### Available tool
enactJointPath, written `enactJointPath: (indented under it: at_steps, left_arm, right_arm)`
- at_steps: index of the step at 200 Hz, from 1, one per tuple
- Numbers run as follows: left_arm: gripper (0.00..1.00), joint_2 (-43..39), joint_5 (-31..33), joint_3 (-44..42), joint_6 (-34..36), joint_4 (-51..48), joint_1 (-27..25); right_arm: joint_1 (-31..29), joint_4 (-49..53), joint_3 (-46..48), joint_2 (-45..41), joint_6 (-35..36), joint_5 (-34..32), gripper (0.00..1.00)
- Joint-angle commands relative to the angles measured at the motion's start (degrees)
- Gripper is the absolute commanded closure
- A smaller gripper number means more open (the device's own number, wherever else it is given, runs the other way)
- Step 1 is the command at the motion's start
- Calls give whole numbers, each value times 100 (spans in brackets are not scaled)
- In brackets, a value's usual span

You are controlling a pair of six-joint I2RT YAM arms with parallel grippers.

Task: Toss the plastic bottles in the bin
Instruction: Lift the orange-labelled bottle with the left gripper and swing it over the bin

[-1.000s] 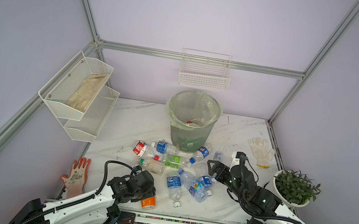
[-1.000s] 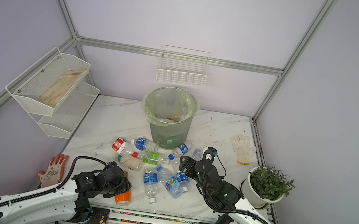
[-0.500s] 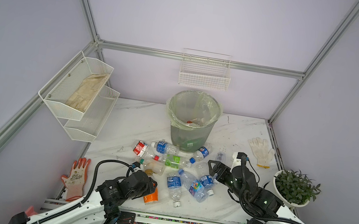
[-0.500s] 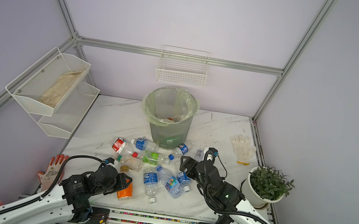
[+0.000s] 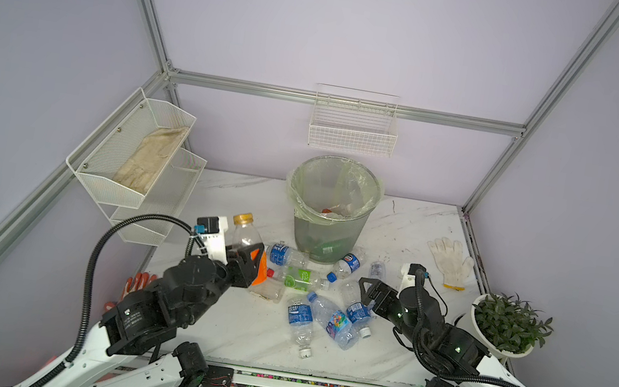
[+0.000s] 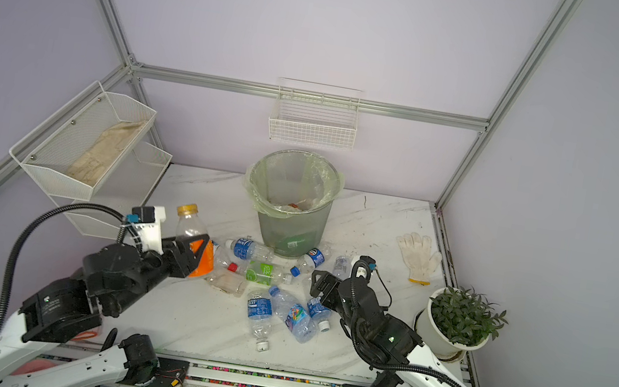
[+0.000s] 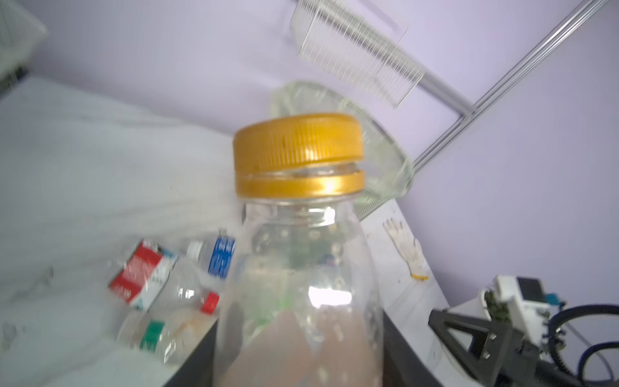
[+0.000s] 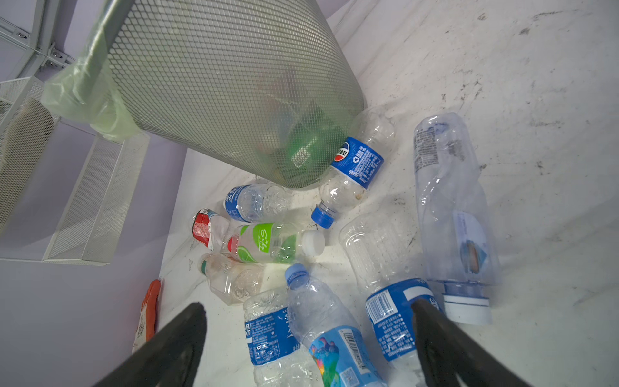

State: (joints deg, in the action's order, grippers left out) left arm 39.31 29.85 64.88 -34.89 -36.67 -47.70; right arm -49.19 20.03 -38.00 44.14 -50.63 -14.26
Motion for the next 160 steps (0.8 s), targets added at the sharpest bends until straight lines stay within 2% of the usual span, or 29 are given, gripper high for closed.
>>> enactJointPath:
  at_steps: [1, 26, 60, 160]
  left_arm:
    - [87, 471, 390, 1367, 1650, 437, -11]
    - [85, 688, -207, 1941, 2169, 1253, -12]
    - [84, 782, -356, 2294, 2678, 2302, -15]
    - [84, 1039, -640, 2557, 3108, 3522, -10]
  right_arm:
    - [6, 194, -37, -165, -116, -138, 3]
    - [12, 405, -78, -301, -123, -221, 3]
    - [6, 730, -220, -501, -185, -268, 3]
    - [9, 763, -137, -591, -203, -305, 3]
